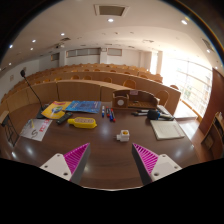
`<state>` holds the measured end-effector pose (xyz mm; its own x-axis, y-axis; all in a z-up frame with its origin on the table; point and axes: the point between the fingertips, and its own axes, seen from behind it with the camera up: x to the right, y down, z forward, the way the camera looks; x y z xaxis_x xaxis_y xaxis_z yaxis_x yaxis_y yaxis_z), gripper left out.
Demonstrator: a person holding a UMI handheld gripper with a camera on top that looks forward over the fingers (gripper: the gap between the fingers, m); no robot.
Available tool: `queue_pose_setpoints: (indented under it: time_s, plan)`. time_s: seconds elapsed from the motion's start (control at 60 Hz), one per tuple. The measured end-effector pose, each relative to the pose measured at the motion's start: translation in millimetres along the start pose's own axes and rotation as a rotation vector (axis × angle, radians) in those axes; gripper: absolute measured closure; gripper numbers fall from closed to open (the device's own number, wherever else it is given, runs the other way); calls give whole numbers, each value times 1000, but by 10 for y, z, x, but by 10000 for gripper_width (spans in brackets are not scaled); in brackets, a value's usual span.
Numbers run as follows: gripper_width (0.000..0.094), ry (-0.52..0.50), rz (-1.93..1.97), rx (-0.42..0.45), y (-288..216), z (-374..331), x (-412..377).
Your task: Unplug charger
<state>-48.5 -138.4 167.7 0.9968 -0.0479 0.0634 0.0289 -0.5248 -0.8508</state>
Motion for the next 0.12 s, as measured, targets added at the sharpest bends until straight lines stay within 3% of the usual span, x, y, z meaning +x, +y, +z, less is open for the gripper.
queue_pose_setpoints:
  time_s: [0.117]
  plan:
    - [89,15,-22,0,18,-11,37]
